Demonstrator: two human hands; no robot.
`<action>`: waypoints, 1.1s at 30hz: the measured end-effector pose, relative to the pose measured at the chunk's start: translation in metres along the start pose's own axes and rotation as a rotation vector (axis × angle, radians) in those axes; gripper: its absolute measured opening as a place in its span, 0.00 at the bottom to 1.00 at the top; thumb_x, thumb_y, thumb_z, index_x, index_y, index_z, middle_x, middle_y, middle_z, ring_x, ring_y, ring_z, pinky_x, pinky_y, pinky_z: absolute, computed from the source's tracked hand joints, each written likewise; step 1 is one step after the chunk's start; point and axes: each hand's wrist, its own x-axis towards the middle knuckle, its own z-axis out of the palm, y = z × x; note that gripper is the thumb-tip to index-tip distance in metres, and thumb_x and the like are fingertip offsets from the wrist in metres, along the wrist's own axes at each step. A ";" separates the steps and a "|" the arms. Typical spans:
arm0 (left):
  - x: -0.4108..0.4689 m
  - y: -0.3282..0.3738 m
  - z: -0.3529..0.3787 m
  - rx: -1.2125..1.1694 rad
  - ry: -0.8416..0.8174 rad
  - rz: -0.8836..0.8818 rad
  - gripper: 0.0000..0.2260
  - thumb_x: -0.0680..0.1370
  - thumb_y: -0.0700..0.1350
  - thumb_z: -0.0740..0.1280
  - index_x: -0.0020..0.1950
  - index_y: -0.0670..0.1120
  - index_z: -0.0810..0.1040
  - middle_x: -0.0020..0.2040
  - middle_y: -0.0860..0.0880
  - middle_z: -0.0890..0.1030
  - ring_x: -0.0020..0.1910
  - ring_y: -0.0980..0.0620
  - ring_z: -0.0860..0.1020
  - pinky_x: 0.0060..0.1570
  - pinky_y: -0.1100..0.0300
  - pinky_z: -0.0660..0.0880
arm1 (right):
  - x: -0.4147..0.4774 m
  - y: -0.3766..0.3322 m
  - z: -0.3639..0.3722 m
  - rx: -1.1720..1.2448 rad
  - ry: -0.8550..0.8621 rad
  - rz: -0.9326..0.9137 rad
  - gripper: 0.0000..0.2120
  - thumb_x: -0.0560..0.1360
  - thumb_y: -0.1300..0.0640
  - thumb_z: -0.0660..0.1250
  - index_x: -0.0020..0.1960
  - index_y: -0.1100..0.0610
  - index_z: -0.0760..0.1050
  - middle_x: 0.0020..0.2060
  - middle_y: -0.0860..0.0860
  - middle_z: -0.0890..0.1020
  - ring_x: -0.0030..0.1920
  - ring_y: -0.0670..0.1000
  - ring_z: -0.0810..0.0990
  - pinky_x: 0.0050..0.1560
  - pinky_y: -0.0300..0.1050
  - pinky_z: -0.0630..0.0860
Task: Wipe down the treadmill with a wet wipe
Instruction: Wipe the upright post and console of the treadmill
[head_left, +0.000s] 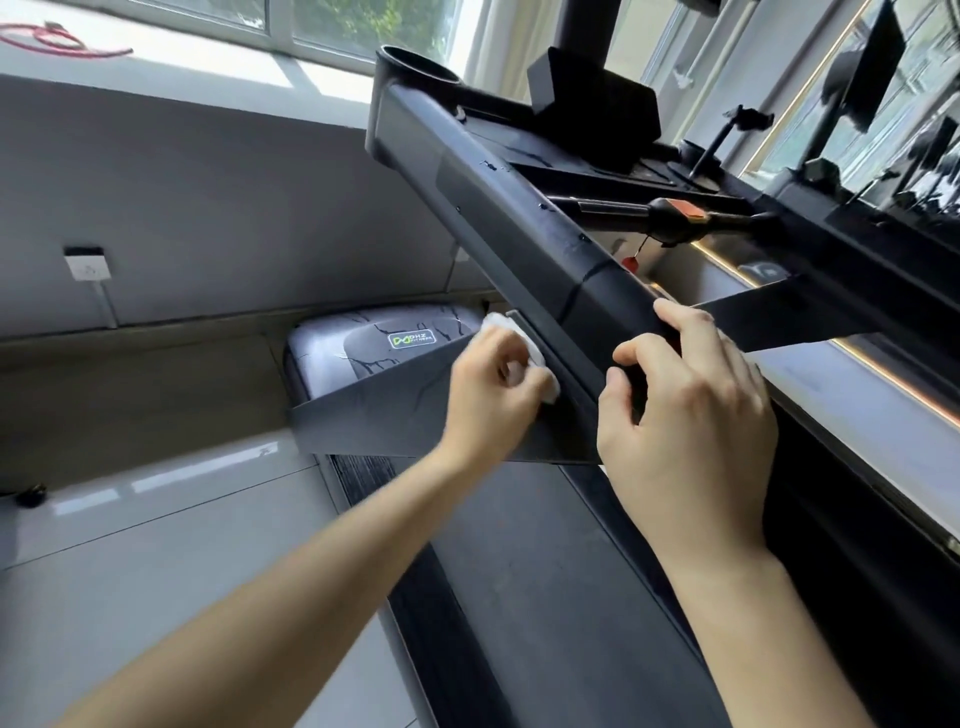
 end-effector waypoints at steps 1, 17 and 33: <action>0.015 -0.009 -0.007 0.007 0.024 -0.068 0.14 0.66 0.32 0.68 0.35 0.48 0.67 0.32 0.53 0.70 0.30 0.46 0.69 0.32 0.55 0.67 | 0.000 0.000 0.000 0.002 0.007 -0.002 0.03 0.74 0.61 0.69 0.47 0.59 0.79 0.64 0.59 0.79 0.62 0.62 0.78 0.64 0.57 0.72; -0.051 -0.027 0.003 0.065 -0.144 0.057 0.12 0.69 0.30 0.69 0.37 0.44 0.71 0.38 0.53 0.74 0.39 0.48 0.72 0.38 0.54 0.69 | -0.007 -0.007 0.025 0.039 0.030 -0.244 0.04 0.77 0.64 0.67 0.48 0.61 0.81 0.65 0.60 0.79 0.72 0.60 0.73 0.76 0.61 0.62; -0.064 -0.042 0.004 -0.015 -0.151 0.015 0.04 0.74 0.34 0.72 0.44 0.41 0.77 0.42 0.47 0.78 0.42 0.45 0.77 0.40 0.50 0.75 | -0.004 -0.018 0.080 0.183 -0.032 -0.316 0.18 0.75 0.69 0.60 0.61 0.65 0.81 0.61 0.59 0.83 0.65 0.60 0.79 0.72 0.60 0.70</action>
